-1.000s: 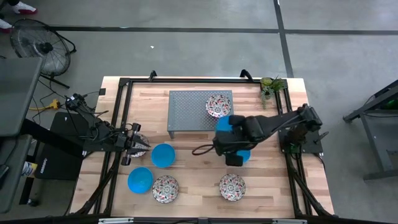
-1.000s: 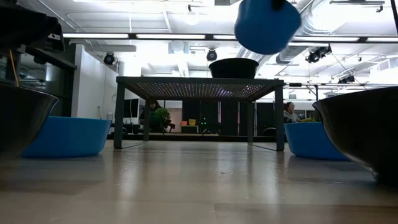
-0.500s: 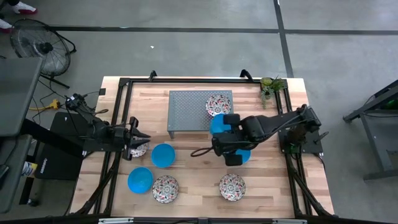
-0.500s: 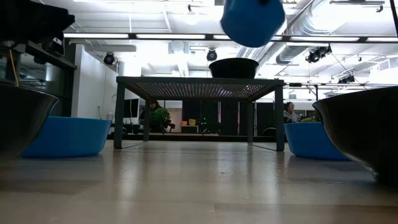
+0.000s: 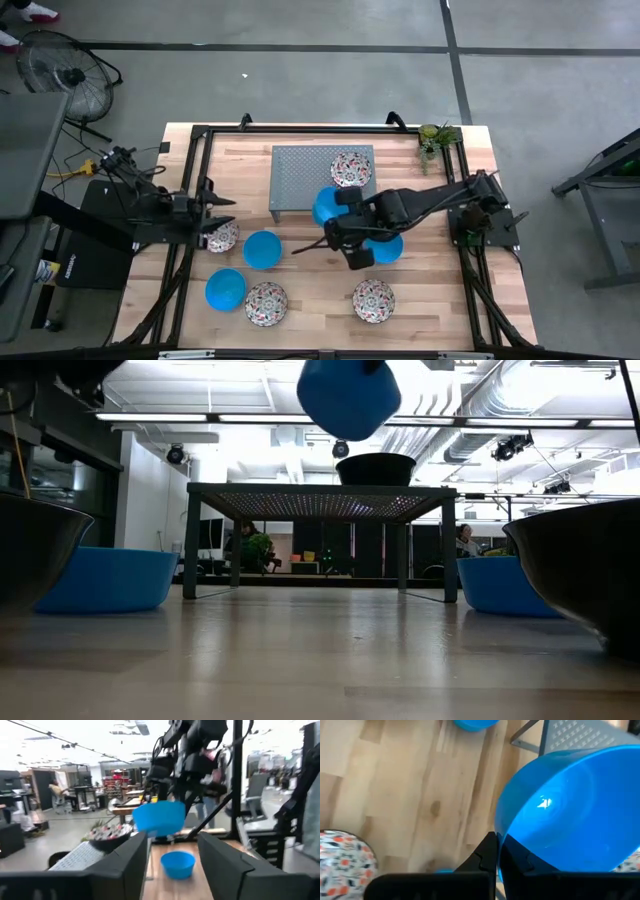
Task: Pick & Place Mini bowls
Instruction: Put the blue bowl on the shelf
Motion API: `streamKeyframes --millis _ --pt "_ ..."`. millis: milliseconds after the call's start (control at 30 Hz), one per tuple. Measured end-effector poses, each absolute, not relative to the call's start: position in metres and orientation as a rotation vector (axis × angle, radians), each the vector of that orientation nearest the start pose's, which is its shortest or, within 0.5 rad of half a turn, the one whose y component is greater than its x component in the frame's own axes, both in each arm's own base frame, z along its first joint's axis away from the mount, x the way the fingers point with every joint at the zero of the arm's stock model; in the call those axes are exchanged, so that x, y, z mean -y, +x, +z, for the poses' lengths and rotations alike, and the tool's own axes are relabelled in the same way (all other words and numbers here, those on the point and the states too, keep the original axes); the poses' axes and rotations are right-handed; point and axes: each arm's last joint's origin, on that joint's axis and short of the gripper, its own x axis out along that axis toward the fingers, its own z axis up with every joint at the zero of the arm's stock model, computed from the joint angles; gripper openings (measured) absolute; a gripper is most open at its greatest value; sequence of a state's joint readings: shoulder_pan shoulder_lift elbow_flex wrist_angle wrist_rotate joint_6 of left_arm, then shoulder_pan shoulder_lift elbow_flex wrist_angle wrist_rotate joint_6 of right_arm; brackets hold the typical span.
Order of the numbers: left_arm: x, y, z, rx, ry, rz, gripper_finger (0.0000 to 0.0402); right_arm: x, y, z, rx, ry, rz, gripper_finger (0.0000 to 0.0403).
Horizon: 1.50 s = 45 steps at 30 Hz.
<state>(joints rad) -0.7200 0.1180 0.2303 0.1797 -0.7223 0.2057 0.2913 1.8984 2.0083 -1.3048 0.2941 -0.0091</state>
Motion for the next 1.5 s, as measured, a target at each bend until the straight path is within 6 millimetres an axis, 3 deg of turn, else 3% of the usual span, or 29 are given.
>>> streamKeyframes --millis 167,300,467,700,933,1233,1500 --pt "0.044 0.079 0.273 0.201 -0.007 0.021 0.0188 -0.101 0.363 0.352 -1.131 -0.478 -0.027 0.0" --pt "0.056 0.093 0.293 0.156 0.075 0.023 0.0188 -0.106 0.364 0.35 -1.124 -0.604 -0.045 0.0" --pt "0.077 0.118 0.312 0.046 0.26 0.061 0.0188 -0.111 0.362 0.349 -1.129 -0.651 -0.002 0.0" --pt "0.093 0.138 0.336 -0.037 0.309 0.077 0.0188 -0.106 0.366 0.346 -1.149 -0.712 0.067 0.0" --pt "0.096 0.143 0.34 -0.068 0.322 0.114 0.0188 -0.083 0.377 0.347 -1.126 -0.63 0.02 0.0" --pt "0.091 0.137 0.337 -0.107 0.322 0.143 0.0188 -0.053 0.393 0.341 -1.105 -0.357 0.002 0.0" --pt "0.086 0.133 0.337 -0.118 0.334 0.19 0.0188 -0.031 0.407 0.342 -1.019 -0.289 -0.018 0.0"
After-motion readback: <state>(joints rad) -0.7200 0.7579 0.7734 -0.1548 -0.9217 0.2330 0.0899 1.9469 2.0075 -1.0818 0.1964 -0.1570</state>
